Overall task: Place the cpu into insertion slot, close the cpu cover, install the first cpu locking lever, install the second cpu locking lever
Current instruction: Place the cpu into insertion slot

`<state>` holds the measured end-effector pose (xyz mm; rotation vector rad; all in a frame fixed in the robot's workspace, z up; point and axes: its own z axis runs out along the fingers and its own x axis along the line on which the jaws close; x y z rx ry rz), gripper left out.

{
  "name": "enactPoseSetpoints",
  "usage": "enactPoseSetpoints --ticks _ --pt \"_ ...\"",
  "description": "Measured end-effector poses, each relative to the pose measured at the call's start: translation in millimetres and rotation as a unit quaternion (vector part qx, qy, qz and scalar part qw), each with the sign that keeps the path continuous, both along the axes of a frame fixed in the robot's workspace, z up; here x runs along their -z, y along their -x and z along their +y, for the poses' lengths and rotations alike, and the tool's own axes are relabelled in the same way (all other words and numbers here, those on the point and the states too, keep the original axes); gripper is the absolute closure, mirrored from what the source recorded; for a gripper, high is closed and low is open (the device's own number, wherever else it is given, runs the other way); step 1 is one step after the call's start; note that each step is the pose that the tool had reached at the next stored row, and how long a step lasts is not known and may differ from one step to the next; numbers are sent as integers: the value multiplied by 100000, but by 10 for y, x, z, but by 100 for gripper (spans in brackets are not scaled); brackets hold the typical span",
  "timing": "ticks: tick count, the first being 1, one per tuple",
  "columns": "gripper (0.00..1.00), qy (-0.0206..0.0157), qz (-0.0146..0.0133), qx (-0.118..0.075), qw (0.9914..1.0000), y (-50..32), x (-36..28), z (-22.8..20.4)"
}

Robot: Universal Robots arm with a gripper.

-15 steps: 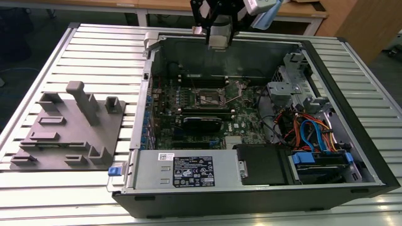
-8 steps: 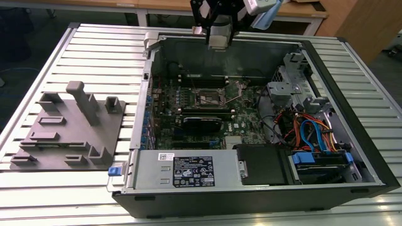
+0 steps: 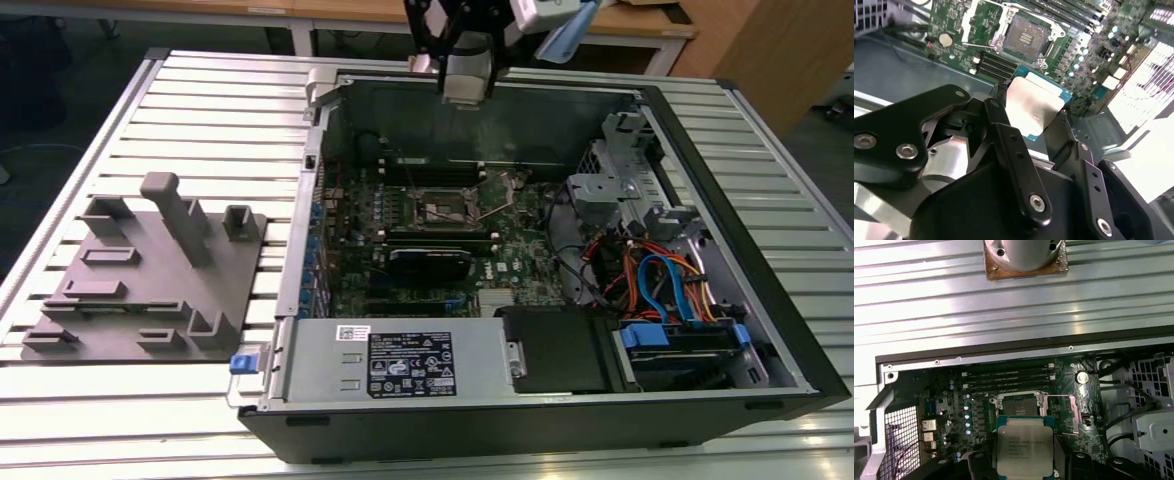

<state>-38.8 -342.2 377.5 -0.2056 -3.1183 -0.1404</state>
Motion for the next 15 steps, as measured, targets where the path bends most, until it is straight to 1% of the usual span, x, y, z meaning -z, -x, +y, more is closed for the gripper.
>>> enactPoseSetpoints --ticks 1,3,6,10,15 --pt "46 4 2 919 99996 0 0 0" --pt "46 1 -1 2115 99978 0 1 0" --pt "46 20 0 3871 99925 0 2 0" --pt "46 50 0 6639 99779 0 5 1" --pt "46 44 -4 9548 99543 0 11 2"
